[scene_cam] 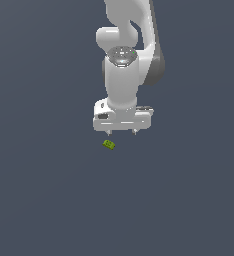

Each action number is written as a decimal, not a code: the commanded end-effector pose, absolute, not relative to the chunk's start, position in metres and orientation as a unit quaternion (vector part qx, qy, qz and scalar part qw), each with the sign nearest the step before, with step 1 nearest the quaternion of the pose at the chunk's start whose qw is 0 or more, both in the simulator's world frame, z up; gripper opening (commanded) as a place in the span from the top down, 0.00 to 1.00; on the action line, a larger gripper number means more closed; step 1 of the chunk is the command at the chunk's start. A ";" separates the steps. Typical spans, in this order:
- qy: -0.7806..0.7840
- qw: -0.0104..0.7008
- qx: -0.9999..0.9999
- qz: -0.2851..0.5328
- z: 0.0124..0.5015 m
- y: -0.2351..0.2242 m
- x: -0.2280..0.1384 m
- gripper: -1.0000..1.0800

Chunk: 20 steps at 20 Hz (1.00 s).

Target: Pick up the object and move it to a goal position.

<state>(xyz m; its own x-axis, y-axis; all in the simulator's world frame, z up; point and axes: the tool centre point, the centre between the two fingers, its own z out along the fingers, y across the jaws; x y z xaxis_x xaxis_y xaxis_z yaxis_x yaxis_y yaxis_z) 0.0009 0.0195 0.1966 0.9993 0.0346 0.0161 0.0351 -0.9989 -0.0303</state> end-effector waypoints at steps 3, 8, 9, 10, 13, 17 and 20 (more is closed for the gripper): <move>-0.035 0.014 -0.999 -0.008 0.191 0.016 0.000 0.04; -0.068 0.011 -0.998 -0.007 0.182 0.011 -0.003 0.04; -0.076 0.010 -0.997 -0.007 0.179 0.009 -0.004 0.04; -0.085 0.009 -0.996 -0.007 0.176 0.008 -0.005 0.04; -0.116 0.007 -0.993 -0.006 0.168 0.003 -0.007 0.04; -0.165 0.004 -0.986 -0.005 0.154 -0.005 -0.012 0.04; -0.202 0.002 -0.979 -0.005 0.143 -0.010 -0.016 0.04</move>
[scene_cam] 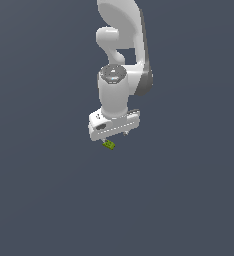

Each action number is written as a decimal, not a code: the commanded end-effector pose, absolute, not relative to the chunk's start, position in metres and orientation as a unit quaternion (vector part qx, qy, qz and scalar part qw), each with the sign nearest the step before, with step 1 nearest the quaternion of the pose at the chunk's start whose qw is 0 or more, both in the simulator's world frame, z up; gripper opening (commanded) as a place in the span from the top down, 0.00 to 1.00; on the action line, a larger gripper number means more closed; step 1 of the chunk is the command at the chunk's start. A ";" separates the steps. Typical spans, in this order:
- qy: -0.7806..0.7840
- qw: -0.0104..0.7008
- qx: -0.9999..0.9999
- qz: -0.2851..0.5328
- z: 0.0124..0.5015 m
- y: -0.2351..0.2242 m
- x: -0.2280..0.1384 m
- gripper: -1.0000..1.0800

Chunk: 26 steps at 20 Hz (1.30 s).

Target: Pick up the object and move it to a goal position.

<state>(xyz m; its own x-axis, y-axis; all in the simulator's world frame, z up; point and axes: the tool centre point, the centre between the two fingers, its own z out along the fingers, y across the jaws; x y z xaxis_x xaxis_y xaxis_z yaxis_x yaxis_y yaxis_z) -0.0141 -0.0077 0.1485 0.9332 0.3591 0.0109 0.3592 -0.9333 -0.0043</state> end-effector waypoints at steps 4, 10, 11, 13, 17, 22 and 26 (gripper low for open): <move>-0.252 0.000 -0.968 -0.003 0.130 -0.017 -0.022 0.04; -0.325 -0.002 -0.946 -0.002 0.110 -0.027 -0.032 0.04; -0.337 -0.002 -0.941 -0.001 0.106 -0.028 -0.033 0.04; -0.362 -0.002 -0.932 -0.001 0.100 -0.031 -0.037 0.04; -0.408 -0.002 -0.913 0.000 0.087 -0.036 -0.044 0.04; -0.455 -0.001 -0.891 0.000 0.075 -0.041 -0.051 0.04; -0.480 -0.001 -0.877 0.000 0.069 -0.043 -0.056 0.04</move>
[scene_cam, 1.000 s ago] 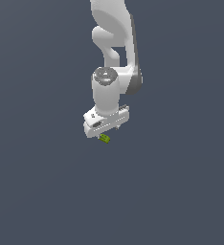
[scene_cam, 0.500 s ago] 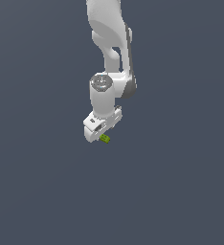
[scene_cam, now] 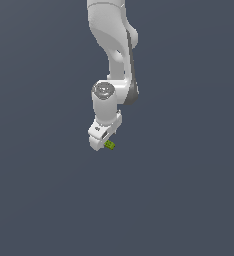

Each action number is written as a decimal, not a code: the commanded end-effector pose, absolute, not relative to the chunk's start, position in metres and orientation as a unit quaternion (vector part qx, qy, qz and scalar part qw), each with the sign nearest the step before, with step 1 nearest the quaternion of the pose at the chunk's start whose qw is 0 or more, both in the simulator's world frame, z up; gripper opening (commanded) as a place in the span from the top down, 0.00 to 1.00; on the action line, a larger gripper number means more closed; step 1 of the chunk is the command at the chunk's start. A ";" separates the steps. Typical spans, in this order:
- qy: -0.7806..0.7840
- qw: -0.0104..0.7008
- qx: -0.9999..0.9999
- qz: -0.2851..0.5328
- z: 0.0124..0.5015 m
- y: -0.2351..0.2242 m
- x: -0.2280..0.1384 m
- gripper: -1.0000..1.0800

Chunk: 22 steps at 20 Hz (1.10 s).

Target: Pick up the object and move it to a goal position.

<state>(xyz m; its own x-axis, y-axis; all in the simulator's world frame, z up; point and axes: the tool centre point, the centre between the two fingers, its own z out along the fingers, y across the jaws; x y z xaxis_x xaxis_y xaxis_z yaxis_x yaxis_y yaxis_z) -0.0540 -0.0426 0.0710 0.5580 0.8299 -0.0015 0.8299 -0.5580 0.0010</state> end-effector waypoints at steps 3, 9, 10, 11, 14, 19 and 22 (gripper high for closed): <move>0.493 0.000 0.870 0.000 0.065 -0.045 -0.058 0.04; 0.504 0.000 0.864 0.000 0.062 -0.045 -0.060 0.04; 0.502 0.000 0.865 0.000 0.063 -0.045 -0.060 0.04; 0.502 0.000 0.865 0.000 0.062 -0.045 -0.060 0.04; 0.502 0.000 0.865 0.000 0.058 -0.045 -0.060 0.04; 0.503 0.000 0.864 0.000 0.037 -0.045 -0.061 0.04; 0.504 0.000 0.864 0.000 0.023 -0.045 -0.061 0.04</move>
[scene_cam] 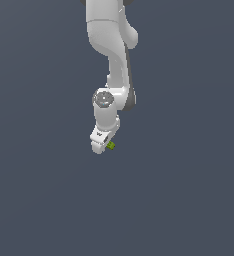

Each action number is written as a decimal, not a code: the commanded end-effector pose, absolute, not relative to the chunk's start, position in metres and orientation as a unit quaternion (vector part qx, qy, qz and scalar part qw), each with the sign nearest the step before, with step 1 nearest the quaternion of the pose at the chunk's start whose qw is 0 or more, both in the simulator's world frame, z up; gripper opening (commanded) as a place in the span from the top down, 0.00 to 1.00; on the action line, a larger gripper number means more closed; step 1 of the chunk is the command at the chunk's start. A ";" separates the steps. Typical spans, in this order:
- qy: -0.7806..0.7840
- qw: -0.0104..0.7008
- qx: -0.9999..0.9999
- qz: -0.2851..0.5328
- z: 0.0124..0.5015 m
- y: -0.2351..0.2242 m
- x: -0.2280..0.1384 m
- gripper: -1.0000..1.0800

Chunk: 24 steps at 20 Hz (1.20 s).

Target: Pick up the object and move it to a goal position.

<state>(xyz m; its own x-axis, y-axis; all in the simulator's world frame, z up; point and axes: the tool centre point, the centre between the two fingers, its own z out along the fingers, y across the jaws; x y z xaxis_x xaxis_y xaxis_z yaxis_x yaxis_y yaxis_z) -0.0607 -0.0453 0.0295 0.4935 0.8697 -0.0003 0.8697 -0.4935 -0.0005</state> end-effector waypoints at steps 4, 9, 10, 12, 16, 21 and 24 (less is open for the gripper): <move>-0.504 0.000 -0.864 0.000 0.013 -0.045 -0.060 0.04; -0.504 0.000 -0.864 0.000 0.012 -0.045 -0.060 1.00; -0.504 0.000 -0.864 0.000 0.012 -0.045 -0.060 1.00; -0.504 0.000 -0.864 0.000 0.012 -0.045 -0.060 1.00; -0.504 0.000 -0.864 0.000 0.012 -0.045 -0.060 1.00; -0.504 0.000 -0.864 0.000 0.016 -0.041 -0.057 1.00; -0.504 0.000 -0.864 0.000 0.022 -0.031 -0.050 1.00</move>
<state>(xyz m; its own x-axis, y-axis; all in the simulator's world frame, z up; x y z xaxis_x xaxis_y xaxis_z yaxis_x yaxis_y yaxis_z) -0.0534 -0.0365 0.0184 0.4935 0.8697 -0.0007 0.8697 -0.4935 -0.0002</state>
